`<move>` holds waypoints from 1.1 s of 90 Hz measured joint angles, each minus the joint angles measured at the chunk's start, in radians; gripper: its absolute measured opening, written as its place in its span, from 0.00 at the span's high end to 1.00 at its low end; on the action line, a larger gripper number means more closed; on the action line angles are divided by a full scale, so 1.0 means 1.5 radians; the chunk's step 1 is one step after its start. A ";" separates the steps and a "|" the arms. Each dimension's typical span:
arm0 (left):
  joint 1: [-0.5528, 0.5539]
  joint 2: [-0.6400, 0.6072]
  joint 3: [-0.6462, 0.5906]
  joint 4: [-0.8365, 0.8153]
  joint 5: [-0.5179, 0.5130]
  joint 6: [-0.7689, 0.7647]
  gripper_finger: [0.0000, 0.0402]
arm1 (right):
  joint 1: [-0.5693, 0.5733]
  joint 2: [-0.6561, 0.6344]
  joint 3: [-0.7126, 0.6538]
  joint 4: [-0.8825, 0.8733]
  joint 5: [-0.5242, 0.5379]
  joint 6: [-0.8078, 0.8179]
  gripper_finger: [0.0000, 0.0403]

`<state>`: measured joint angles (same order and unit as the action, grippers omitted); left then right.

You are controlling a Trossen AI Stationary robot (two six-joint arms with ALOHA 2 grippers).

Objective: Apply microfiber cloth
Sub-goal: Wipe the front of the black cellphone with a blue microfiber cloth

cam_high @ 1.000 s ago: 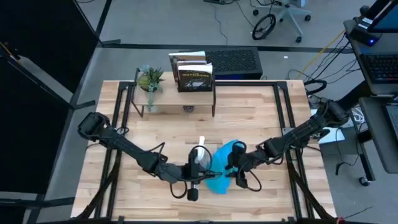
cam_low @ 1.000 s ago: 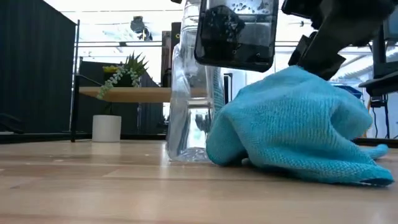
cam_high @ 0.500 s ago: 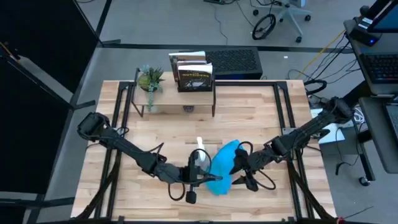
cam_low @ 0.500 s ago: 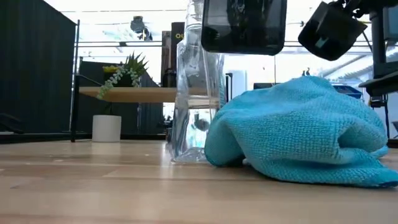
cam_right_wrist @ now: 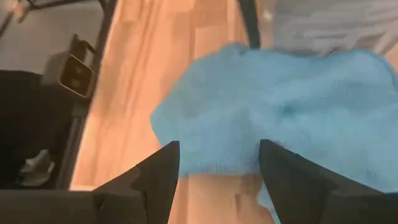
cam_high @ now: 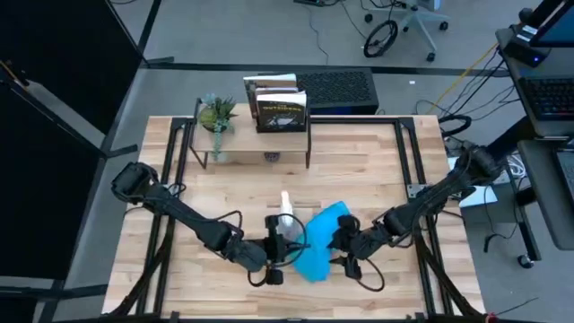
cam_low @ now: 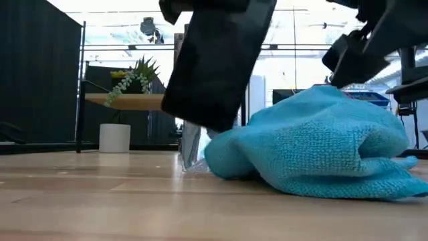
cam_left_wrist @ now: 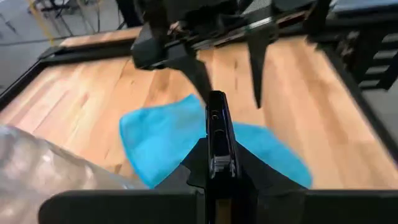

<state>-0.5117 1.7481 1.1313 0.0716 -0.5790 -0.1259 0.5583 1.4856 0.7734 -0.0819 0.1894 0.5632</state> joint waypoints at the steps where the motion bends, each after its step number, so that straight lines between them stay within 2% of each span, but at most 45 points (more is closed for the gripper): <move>1: 0.000 0.000 0.000 -0.004 -0.001 0.000 0.97 | 0.000 0.004 0.000 0.003 0.000 0.000 0.50; 15: 0.002 0.000 0.000 -0.073 -0.019 -0.002 0.97 | -0.001 0.049 0.000 0.033 0.000 -0.002 0.50; 30: 0.002 -0.014 0.000 -0.146 -0.031 -0.051 0.97 | -0.001 0.064 0.000 0.036 -0.004 -0.001 0.50; 46: -0.013 -0.058 0.000 -0.142 -0.042 -0.056 0.97 | -0.002 0.012 0.000 0.033 0.000 -0.029 0.50; 66: -0.025 -0.078 -0.003 -0.160 -0.081 -0.111 0.97 | -0.005 -0.032 0.001 0.030 0.054 -0.109 0.50; 77: -0.044 -0.078 -0.023 -0.153 -0.112 -0.161 0.97 | -0.015 -0.032 0.001 0.041 0.053 -0.170 0.50; 99: -0.102 -0.078 -0.071 -0.139 -0.184 -0.306 0.97 | -0.036 -0.025 0.001 0.054 0.048 -0.153 0.50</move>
<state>-0.6649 1.6310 1.0241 -0.1364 -0.8552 -0.5843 0.5043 1.4486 0.7742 -0.0010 0.2619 0.3344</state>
